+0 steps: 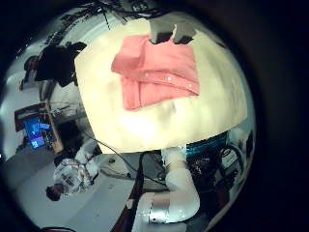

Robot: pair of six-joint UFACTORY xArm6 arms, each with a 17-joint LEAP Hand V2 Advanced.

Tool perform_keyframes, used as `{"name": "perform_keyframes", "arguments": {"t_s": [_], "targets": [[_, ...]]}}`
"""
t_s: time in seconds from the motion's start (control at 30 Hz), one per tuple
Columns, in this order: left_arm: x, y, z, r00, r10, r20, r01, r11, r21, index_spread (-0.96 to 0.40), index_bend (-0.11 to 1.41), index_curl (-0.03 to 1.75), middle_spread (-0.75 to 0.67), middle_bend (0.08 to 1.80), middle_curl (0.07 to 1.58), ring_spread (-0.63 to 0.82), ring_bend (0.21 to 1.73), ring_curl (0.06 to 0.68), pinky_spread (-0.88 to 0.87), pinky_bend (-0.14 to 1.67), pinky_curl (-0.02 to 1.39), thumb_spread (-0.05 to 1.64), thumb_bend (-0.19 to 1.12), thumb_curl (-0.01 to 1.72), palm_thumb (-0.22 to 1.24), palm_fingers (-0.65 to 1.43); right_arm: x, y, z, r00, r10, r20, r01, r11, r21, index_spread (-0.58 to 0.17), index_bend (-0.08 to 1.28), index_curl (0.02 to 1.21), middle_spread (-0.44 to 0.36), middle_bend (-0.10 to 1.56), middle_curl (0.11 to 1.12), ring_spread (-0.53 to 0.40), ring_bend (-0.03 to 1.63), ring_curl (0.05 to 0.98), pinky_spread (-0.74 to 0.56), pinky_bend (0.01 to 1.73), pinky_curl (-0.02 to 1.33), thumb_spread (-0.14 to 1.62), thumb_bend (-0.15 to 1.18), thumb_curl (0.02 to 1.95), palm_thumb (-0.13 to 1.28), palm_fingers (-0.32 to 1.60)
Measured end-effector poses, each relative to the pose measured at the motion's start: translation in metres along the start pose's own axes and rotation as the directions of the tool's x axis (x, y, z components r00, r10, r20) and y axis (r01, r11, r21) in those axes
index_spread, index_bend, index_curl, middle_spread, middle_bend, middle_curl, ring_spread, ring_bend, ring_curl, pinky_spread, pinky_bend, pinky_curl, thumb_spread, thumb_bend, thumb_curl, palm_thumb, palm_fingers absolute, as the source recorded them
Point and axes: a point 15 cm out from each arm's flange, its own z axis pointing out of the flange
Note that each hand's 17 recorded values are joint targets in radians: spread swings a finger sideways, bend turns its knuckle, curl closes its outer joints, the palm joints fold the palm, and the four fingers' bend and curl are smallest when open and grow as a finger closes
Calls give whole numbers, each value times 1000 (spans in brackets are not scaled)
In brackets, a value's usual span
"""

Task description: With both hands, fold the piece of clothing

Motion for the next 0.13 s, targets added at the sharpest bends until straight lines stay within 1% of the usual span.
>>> {"name": "perform_keyframes", "arguments": {"t_s": [0.13], "targets": [[-1,1,3,999,-8,-45,8,1000,1,131,166,309,266,192,312,491,408,229,464,240,319,1184,-15,376,643,48,7,4,5,1000,2,15,-2,1000,-19,-227,168,294,171,192,323,265,256,256,401,311,349,1305,-13,381,671,29]]}}
